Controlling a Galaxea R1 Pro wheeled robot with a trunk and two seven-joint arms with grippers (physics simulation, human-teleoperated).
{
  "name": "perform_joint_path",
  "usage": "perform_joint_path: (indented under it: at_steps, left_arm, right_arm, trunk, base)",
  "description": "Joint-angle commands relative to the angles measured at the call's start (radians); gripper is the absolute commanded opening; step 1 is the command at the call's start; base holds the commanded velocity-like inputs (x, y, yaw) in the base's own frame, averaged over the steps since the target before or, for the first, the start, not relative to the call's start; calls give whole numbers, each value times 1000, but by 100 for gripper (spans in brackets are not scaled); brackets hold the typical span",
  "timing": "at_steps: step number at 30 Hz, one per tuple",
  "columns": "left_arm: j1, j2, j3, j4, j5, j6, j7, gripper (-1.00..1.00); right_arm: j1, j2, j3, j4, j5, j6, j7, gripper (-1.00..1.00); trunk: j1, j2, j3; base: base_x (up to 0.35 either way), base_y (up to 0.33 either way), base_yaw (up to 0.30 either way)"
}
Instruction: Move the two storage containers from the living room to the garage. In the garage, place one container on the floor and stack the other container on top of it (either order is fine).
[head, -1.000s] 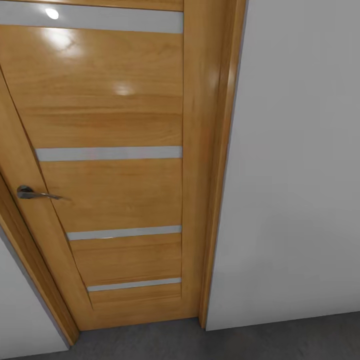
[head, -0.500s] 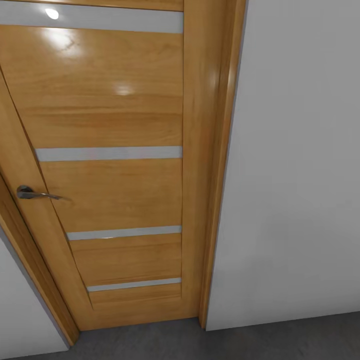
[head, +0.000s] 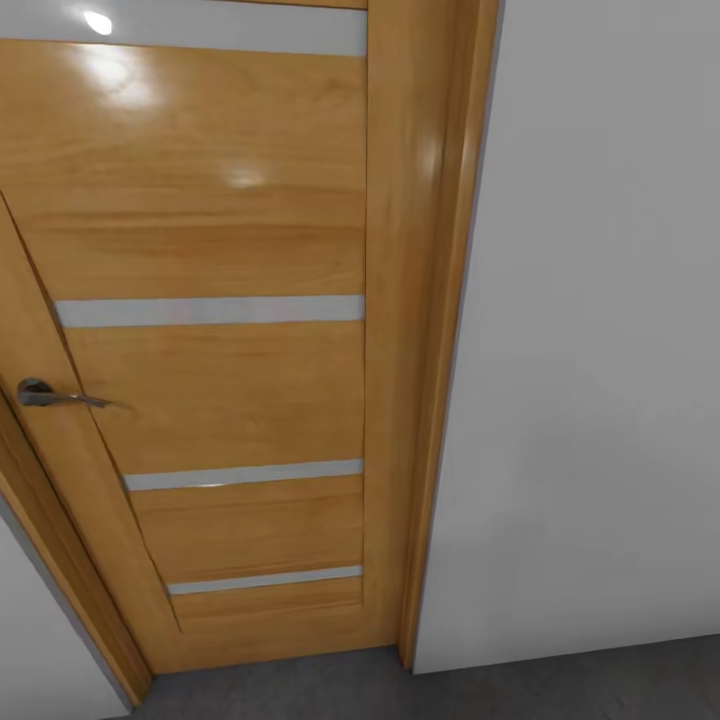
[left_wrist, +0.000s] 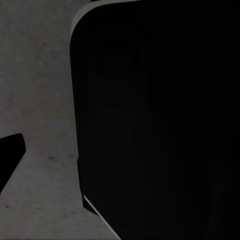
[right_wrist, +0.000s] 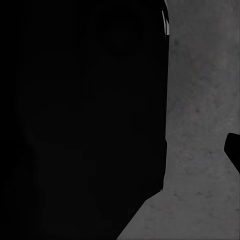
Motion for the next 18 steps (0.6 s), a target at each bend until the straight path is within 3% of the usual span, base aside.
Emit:
perform_joint_path:
  at_steps: [1,10,18]
  left_arm:
    - [-1,0,-1,1,0,-5,0,100]
    - [0,-1,-1,2,-4,-25,0,100]
    - [0,-1,-1,2,-5,-27,1,100]
  right_arm:
    - [0,0,-4,0,0,-1,0,100]
    - [0,-1,-4,0,0,-1,0,100]
    - [0,-1,-4,0,0,-1,0,100]
  trunk:
    - [0,0,-1]
    - [0,0,-1]
    - [0,0,-1]
  base:
    - [42,0,0]
    - [45,0,0]
    - [225,0,0]
